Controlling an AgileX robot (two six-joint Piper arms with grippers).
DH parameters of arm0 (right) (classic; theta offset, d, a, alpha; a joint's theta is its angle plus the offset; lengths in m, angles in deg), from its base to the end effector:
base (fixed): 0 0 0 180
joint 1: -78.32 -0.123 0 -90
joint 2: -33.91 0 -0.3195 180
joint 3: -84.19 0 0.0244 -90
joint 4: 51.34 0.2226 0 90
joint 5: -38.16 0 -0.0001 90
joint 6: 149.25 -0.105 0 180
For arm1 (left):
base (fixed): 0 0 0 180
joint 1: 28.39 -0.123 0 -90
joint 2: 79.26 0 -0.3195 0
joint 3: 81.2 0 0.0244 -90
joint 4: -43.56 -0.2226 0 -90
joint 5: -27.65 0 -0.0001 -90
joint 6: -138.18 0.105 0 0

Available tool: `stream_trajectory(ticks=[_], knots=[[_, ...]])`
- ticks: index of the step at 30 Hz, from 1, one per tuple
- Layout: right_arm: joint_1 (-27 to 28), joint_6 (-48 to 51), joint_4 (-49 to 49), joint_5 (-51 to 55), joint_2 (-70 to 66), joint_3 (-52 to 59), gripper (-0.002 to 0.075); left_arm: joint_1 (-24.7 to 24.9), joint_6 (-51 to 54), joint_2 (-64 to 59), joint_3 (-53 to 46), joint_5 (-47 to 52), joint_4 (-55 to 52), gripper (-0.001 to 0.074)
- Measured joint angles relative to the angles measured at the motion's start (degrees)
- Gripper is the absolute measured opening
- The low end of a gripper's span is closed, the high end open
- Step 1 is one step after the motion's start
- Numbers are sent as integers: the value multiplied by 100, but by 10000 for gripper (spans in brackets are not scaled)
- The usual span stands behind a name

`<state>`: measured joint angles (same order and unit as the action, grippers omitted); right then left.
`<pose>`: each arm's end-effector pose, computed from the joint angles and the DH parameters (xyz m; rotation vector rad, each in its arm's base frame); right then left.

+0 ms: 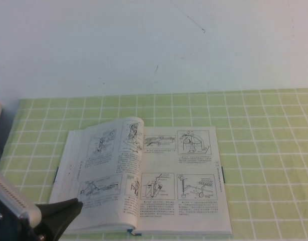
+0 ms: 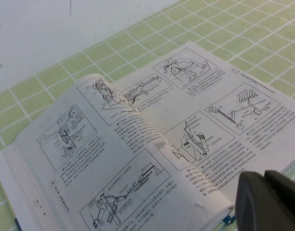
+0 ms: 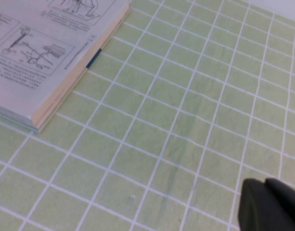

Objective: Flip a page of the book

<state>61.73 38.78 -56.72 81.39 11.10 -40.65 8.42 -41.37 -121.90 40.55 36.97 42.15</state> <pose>0.0094 -0.0042 0.2630 -0.4834 2.0559 -0.0196 0.0696 -0.0516 0.2850 0.6410 1.8359 -0.4038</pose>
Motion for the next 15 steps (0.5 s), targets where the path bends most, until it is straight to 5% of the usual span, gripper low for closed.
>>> stream_trajectory(ticks=[7, 15], knots=[[0, 0, 0, 0, 0, 0, -1, -213, -45, 321, 0, 351, -138, -3], [0, 0, 0, 11, 0, 0, -1, -1779, -184, 1854, 0, 1167, -399, -3]])
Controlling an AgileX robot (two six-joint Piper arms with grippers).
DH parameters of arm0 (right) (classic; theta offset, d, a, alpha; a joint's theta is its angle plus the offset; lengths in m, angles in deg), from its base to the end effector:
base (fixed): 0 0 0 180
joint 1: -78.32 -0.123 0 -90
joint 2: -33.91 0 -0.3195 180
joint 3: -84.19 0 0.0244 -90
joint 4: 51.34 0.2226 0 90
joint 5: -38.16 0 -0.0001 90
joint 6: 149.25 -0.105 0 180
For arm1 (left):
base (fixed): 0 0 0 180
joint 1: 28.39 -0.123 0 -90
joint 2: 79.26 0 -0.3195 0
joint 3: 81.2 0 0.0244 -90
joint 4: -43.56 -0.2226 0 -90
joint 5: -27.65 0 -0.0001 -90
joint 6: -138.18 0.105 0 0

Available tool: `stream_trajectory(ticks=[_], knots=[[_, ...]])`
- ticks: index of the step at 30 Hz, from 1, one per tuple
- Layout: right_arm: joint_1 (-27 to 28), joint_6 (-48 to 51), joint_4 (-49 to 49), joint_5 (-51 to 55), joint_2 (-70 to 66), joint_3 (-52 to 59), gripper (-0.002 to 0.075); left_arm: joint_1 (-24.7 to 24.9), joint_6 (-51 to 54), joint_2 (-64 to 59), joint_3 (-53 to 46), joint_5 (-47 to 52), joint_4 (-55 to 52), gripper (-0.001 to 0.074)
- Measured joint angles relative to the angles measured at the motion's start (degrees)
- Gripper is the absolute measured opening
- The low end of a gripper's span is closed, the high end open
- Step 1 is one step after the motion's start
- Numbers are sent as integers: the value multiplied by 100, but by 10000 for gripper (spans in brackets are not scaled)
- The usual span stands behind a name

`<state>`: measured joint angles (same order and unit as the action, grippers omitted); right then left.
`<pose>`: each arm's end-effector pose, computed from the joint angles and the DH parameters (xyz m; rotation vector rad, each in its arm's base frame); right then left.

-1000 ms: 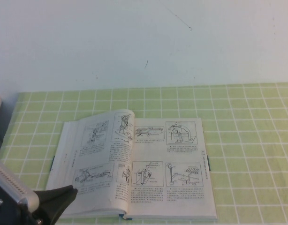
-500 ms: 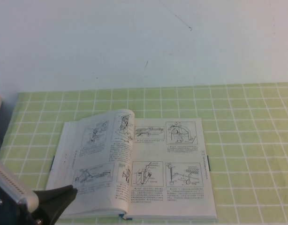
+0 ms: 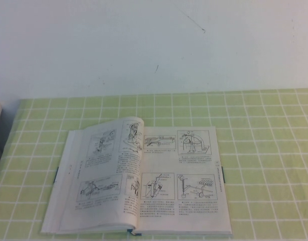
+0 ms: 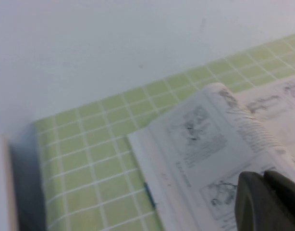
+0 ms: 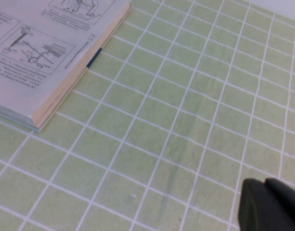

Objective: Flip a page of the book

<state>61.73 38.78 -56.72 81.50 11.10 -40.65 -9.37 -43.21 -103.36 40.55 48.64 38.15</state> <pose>0.0093 -0.0043 0.2628 -0.4837 2.0578 -0.0198 0.0275 -0.0057 0.2831 0.3312 1.7742 -0.1607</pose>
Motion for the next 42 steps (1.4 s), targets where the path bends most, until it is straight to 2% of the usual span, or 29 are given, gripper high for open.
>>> stream_trajectory(ticks=[5, 8, 10, 18, 26, 36, 42], knots=[[0, 0, 0, 0, 0, 0, -1, -743, 67, 922, 0, 798, -49, -3], [0, 0, 0, 10, 0, 0, -1, -989, 139, 1423, -10, 1374, -49, -3], [0, 0, 0, 10, 0, 0, -1, -1078, 174, 1688, -71, 1400, -49, -3], [0, 0, 0, 10, 0, 0, -1, -1133, -172, 1804, -796, 1001, -27, -3], [0, 0, 0, 10, 0, 0, -1, -1192, -923, 1804, -2044, -163, -13, -3], [0, 0, 0, 10, 0, 0, -1, -1241, -1148, 1804, -2069, -193, 29, -3], [0, 0, 0, 10, 0, 0, -1, -1241, -654, 1804, -2069, -193, 235, -3]])
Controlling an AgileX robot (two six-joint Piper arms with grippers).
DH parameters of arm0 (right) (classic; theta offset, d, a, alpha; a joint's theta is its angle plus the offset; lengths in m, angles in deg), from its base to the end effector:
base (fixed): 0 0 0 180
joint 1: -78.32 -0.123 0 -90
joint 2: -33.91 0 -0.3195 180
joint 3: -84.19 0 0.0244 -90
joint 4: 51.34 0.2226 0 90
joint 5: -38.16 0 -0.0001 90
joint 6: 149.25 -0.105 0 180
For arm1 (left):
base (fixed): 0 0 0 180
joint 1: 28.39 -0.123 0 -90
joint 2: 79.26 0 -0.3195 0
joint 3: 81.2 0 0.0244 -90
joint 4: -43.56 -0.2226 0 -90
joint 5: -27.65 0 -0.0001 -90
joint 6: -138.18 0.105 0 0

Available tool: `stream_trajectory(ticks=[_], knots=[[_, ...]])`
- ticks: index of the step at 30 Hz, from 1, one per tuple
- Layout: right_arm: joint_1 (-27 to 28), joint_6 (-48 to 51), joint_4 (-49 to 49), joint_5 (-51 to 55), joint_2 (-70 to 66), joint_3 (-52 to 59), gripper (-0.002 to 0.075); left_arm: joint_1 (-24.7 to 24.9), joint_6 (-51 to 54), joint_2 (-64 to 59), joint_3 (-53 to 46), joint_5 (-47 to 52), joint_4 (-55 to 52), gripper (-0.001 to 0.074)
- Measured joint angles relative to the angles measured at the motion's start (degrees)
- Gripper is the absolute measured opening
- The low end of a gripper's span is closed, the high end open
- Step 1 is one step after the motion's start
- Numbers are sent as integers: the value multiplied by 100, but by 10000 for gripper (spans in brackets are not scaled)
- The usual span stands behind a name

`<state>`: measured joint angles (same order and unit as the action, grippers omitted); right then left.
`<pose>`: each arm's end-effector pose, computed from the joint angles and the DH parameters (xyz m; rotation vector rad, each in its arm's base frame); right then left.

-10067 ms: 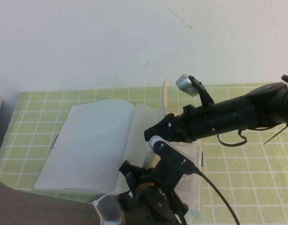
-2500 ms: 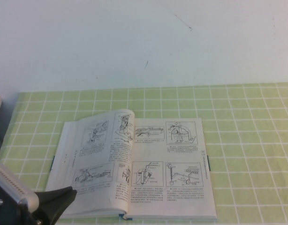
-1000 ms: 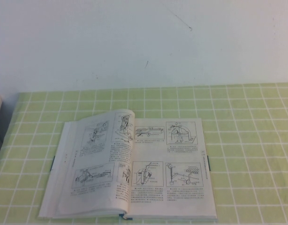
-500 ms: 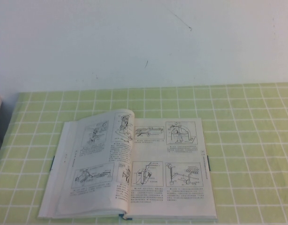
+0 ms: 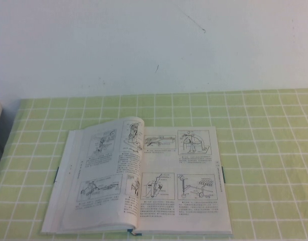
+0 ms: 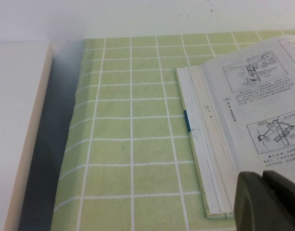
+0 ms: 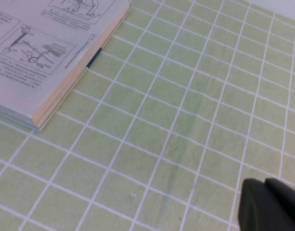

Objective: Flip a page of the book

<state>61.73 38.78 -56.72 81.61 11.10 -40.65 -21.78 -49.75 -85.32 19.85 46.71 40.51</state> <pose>0.0092 -0.0043 0.2626 -0.4841 2.0597 -0.0200 0.0039 0.0014 0.1748 0.0125 1.8177 -0.1284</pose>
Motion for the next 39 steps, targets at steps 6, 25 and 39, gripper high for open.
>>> stream_trajectory(ticks=[6, 25, 39], knots=[[0, 0, 0, 0, 0, 0, -1, 0, 681, 0, 0, 0, 450, -3], [0, 0, 0, 0, 0, 0, -1, 0, 1084, 0, 0, 0, 645, -3], [0, 0, 0, 0, 0, 0, -1, 0, 1106, 0, 0, 0, 667, -3]])
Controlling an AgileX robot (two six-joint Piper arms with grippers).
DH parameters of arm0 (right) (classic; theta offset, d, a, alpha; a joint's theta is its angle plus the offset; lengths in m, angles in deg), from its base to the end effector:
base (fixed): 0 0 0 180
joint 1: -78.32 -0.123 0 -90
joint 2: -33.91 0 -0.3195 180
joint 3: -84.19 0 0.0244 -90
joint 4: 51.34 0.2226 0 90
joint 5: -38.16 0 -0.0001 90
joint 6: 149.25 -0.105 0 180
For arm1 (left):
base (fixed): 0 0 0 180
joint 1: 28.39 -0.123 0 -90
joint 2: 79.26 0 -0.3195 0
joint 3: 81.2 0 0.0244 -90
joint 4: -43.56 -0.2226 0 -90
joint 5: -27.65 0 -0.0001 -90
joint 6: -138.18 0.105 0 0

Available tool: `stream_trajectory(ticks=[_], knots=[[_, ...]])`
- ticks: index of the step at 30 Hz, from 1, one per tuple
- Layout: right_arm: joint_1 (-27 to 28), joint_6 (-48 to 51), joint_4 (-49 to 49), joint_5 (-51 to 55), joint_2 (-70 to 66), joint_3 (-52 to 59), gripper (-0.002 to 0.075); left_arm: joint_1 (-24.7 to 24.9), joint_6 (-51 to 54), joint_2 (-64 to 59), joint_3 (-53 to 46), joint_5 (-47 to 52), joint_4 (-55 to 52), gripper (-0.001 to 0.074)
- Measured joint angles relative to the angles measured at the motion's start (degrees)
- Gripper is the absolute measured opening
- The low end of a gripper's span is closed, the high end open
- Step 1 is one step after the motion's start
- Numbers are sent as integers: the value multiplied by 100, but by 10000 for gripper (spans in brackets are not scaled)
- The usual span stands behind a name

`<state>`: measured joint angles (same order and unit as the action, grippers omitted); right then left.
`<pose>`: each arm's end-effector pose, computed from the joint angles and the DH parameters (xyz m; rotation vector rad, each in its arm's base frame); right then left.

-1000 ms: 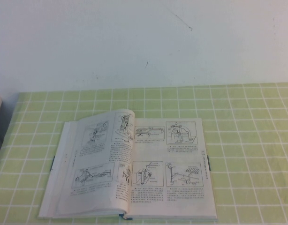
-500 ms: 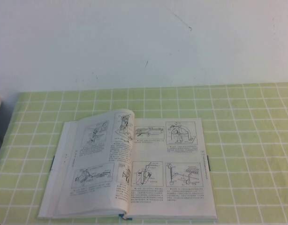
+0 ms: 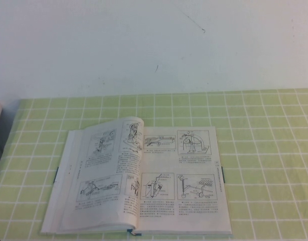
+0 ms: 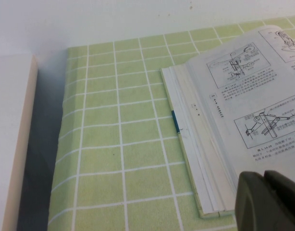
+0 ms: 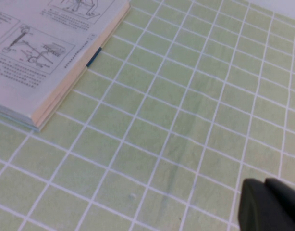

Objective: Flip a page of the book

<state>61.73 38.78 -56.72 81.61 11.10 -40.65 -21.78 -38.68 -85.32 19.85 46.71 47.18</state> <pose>0.0092 -0.0043 0.2626 -0.4841 2.0597 -0.0200 0.0035 -0.0026 0.1748 0.1149 1.8133 -0.1040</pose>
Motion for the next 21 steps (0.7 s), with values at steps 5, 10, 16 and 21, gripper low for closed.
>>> stream_trajectory(ticks=[5, 10, 16, 21], knots=[[0, 0, 0, 0, 0, 0, -1, 0, 0, 0, 0, 0, 0, -3], [0, 0, 0, 0, 0, 0, -1, 0, 0, 0, 0, 0, 0, -3], [147, 0, 0, -552, 143, 265, -1, 0, 0, 0, 0, 0, 0, -3], [1022, 0, 43, -2118, 753, 1093, -1, 0, 0, 0, 0, 0, 5, -3]])
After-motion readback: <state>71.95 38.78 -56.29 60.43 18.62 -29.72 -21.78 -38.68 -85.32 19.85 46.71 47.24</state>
